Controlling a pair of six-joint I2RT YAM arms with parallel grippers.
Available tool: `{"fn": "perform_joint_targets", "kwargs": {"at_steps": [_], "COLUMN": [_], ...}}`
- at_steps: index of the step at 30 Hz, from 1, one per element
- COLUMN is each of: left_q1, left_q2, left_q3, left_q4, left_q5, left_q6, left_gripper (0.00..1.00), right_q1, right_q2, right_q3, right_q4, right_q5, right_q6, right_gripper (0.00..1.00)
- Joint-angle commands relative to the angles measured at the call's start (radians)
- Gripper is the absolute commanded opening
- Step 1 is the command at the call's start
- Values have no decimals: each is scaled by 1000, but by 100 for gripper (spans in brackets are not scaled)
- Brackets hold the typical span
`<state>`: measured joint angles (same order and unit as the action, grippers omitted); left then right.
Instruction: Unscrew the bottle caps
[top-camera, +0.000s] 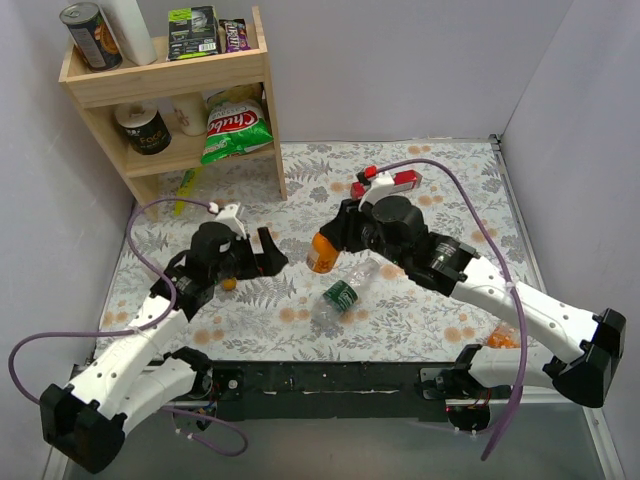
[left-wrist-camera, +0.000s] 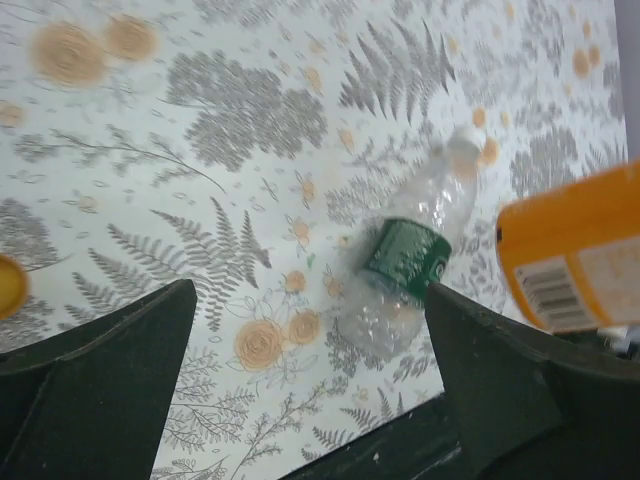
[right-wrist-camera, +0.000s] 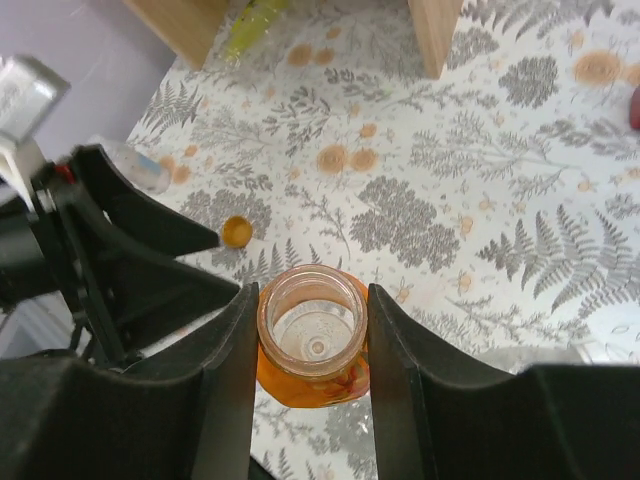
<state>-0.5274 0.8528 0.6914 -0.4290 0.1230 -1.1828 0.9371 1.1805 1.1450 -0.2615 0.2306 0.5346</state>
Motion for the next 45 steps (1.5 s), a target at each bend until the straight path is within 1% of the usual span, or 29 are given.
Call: {"fn": "perform_joint_targets", "kwargs": {"at_steps": [1,2,3,4,5,8,10,13,16,20,29,34,39,43,44,45], "left_q1": [150,173,208,216,218,216,218,218,218,218,218,216,218,218,218,216], "left_q2": [5,8,12,25,28,40,42,46,31,17,26,45,54,61,63,63], "left_q3": [169,193,227,284,315,398,421,431,421,398,378,372,381,385,384,381], "left_q4": [-175,-189,-214,-226,-235,-263,-287,-326,-333,-332,-330,-330,-323,-324,-326,-324], "left_q5": [-150,-164,-183,-198,-215,-273,-345,-407,-402,-388,-359,-365,-345,-356,-358,-359], "left_q6": [-67,-75,-81,-89,-92,-84,-64,-54,-54,-60,-58,-46,-57,-48,-43,-41], "left_gripper": [98,98,98,98,98,98,98,98,98,98,98,98,98,98,98,98], "right_q1": [142,169,192,237,258,319,344,351,355,353,355,355,355,353,355,353], "right_q2": [16,25,54,71,91,183,263,356,442,556,697,734,768,781,786,788], "right_q3": [-44,-59,-68,-74,-88,-99,-94,-93,-62,-16,61,91,110,114,116,117], "right_q4": [247,328,364,398,460,537,599,708,775,821,892,878,843,823,818,812], "right_q5": [250,275,298,335,349,391,398,388,385,369,366,331,328,326,326,320], "right_q6": [-177,-202,-228,-261,-274,-311,-317,-338,-363,-392,-463,-450,-446,-458,-461,-464], "right_gripper": [1,1,1,1,1,1,1,1,1,1,1,1,1,1,2,5]}}
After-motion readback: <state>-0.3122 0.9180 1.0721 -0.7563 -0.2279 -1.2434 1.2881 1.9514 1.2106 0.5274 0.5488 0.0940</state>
